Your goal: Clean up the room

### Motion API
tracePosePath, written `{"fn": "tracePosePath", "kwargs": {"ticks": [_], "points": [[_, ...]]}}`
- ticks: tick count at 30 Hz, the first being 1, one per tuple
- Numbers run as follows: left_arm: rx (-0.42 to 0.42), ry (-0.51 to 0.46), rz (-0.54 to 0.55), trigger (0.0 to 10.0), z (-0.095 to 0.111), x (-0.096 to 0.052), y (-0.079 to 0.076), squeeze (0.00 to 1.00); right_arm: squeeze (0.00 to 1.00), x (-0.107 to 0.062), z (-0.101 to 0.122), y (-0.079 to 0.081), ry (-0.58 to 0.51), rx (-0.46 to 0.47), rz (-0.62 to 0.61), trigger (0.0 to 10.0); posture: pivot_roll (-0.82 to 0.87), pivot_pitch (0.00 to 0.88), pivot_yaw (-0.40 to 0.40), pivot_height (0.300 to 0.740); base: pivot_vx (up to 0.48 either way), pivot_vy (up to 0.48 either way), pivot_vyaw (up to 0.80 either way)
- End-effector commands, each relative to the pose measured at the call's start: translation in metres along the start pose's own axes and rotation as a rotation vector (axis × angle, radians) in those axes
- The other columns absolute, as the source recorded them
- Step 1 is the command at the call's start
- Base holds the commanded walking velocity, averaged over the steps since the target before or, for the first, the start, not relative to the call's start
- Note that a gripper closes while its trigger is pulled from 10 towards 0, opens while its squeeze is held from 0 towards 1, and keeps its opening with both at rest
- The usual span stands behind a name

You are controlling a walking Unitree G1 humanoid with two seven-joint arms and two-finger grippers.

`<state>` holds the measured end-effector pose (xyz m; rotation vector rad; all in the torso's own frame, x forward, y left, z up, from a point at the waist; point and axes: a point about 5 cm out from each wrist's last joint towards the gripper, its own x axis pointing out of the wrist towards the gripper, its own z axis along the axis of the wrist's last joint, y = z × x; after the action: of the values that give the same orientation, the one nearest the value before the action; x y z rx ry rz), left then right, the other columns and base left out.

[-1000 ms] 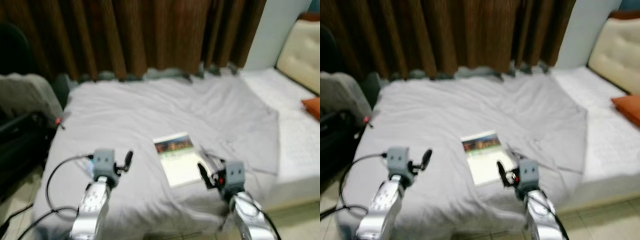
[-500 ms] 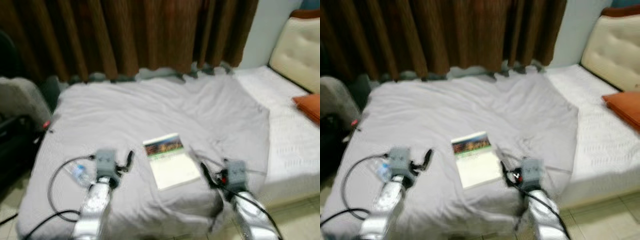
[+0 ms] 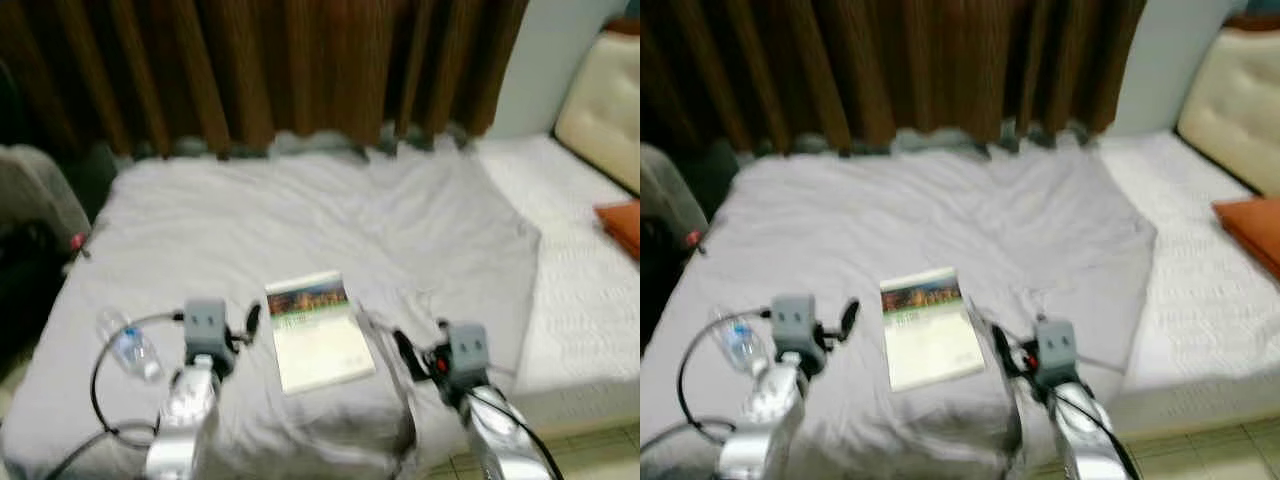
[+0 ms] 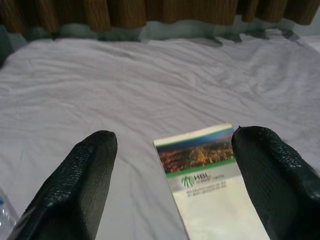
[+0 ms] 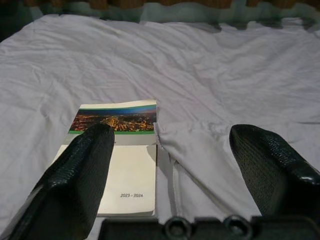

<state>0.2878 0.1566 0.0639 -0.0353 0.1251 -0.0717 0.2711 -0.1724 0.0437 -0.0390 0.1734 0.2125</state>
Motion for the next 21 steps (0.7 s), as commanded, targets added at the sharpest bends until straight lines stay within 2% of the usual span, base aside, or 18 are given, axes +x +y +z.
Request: {"fn": "tracePosePath", "kwargs": {"ticks": [1, 4, 6, 7, 12, 15, 21], "points": [[-0.026, 0.002, -0.007, 10.0, 0.0010, 0.0019, -0.0063, 0.00, 0.00, -0.0021, 0.0005, -0.0071, 0.011, -0.024, -0.006, 10.0, -0.04, 0.038, 0.013, 0.740, 0.330, -0.345, 0.50], [-0.038, 0.006, 0.001, 10.0, 0.0007, 0.0022, -0.0050, 0.00, 0.00, -0.0010, 0.0009, -0.0054, 0.015, -0.029, 0.003, 10.0, -0.04, 0.036, 0.012, 0.740, 0.338, -0.338, 0.50], [0.012, 0.008, 0.007, 10.0, -0.0003, 0.0019, -0.0027, 0.00, 0.00, 0.0004, 0.0028, -0.0052, 0.008, -0.019, 0.003, 10.0, -0.03, 0.031, 0.009, 0.740, 0.386, -0.281, 0.24], [0.046, 0.013, 0.010, 10.0, -0.0011, 0.0019, -0.0014, 0.00, 0.00, 0.0008, 0.0041, -0.0050, 0.000, -0.012, 0.007, 10.0, -0.03, 0.031, 0.009, 0.740, 0.000, 0.000, 0.00], [0.052, -0.016, 0.000, 10.0, 0.0039, 0.0039, -0.0001, 0.00, 0.00, 0.0016, 0.0050, -0.0048, 0.000, -0.016, 0.016, 10.0, -0.03, 0.024, 0.005, 0.740, 0.064, 0.000, 0.00], [0.025, -0.026, 0.007, 10.0, 0.0070, 0.0059, 0.0007, 0.00, 0.00, 0.0020, 0.0047, -0.0040, 0.000, -0.015, 0.024, 10.0, -0.03, 0.022, 0.004, 0.740, 0.396, 0.270, 0.00], [0.028, -0.018, 0.004, 10.0, 0.0056, 0.0066, -0.0001, 0.00, 0.00, 0.0022, 0.0028, -0.0016, 0.006, -0.013, 0.035, 10.0, -0.03, 0.019, 0.006, 0.740, 0.392, 0.276, 0.00]]}}
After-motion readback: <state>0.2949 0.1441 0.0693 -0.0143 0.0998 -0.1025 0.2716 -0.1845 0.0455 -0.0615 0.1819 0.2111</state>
